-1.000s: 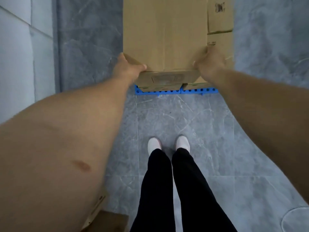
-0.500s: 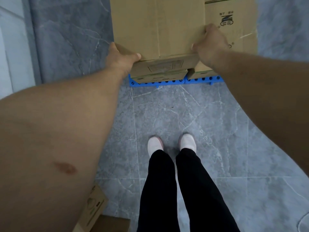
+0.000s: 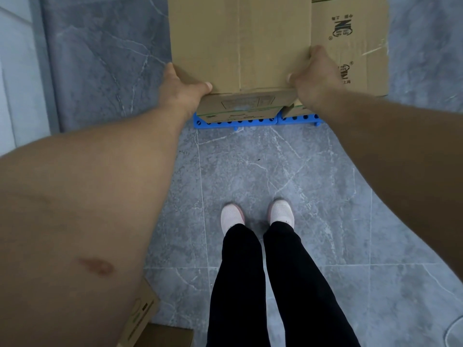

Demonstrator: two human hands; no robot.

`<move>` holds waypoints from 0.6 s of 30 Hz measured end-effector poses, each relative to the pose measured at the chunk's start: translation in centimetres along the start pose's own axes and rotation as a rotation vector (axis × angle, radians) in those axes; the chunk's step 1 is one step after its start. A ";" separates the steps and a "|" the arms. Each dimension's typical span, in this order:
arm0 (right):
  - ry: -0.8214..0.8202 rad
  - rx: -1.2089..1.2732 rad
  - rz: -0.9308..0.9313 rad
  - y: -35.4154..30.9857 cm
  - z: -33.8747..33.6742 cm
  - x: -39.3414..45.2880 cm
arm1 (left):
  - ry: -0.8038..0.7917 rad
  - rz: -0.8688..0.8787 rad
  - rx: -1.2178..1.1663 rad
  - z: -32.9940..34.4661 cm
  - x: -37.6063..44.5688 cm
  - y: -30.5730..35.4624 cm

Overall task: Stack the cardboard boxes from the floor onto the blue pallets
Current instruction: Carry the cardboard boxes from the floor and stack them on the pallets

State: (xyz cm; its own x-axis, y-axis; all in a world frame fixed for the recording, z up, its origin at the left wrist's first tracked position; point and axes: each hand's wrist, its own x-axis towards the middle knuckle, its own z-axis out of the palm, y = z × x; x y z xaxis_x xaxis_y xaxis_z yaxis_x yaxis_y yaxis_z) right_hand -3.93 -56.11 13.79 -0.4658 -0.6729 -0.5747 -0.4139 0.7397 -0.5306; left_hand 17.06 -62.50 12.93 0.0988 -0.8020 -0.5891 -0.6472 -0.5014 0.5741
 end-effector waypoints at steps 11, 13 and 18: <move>-0.006 0.032 -0.019 0.6 -0.3 0.3 | 0.020 0.000 0.061 0.8 -0.2 0.0; -0.006 0.015 -0.020 0.2 -0.7 0.0 | 0.018 -0.015 0.113 0.5 -0.7 0.4; 0.031 -0.161 -0.032 -0.6 -2.1 -2.2 | 0.012 -0.014 0.163 -0.5 -3.5 1.2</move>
State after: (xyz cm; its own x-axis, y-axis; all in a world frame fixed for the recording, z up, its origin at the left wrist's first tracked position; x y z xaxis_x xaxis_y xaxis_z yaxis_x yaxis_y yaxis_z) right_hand -4.34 -55.01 16.70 -0.4734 -0.6973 -0.5383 -0.5474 0.7116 -0.4405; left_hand 16.32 -60.40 15.94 0.1172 -0.7994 -0.5892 -0.7596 -0.4544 0.4654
